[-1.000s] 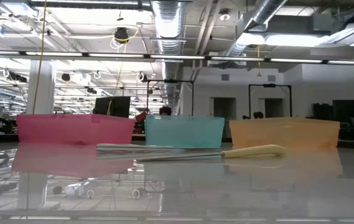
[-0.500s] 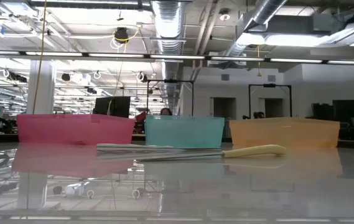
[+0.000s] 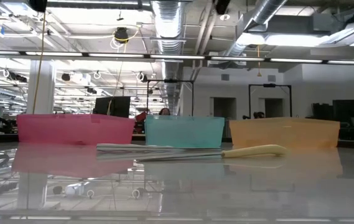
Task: Sort silverware by color (type)
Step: Put the white and blue knife into the green bin
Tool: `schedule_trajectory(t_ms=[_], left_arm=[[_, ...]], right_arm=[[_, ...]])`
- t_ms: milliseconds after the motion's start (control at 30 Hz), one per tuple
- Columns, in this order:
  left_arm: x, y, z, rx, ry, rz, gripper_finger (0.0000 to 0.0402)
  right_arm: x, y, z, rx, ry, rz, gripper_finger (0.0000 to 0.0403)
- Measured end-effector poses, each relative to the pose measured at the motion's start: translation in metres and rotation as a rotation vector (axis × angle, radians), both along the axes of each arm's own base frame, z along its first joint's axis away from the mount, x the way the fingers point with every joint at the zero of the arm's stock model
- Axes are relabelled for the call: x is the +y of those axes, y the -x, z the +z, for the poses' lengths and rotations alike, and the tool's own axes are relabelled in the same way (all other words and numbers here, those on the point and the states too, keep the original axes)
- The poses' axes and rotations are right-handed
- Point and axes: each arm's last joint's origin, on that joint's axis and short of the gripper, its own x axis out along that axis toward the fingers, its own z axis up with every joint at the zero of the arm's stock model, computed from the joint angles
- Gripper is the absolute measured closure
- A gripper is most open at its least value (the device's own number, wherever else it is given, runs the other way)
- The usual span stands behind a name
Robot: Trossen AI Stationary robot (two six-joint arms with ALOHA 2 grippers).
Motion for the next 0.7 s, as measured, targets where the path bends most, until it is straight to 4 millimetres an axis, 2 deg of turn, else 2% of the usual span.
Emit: schedule_trajectory(t_ms=[133,400,700], left_arm=[[-0.003,-0.007,-0.014,-0.002,0.004,0.005,0.0318],[-0.008,-0.014,-0.038,0.047,0.016,-0.049,0.0318],[-0.012,-0.019,-0.054,0.065,0.026,-0.107,0.0318]], right_arm=[[0.001,-0.018,-0.020,0.043,0.001,-0.001,0.0266],[-0.003,-0.040,-0.054,0.150,-0.004,-0.019,0.0263],[0.001,-0.059,-0.088,0.273,-0.010,-0.014,0.0227]])
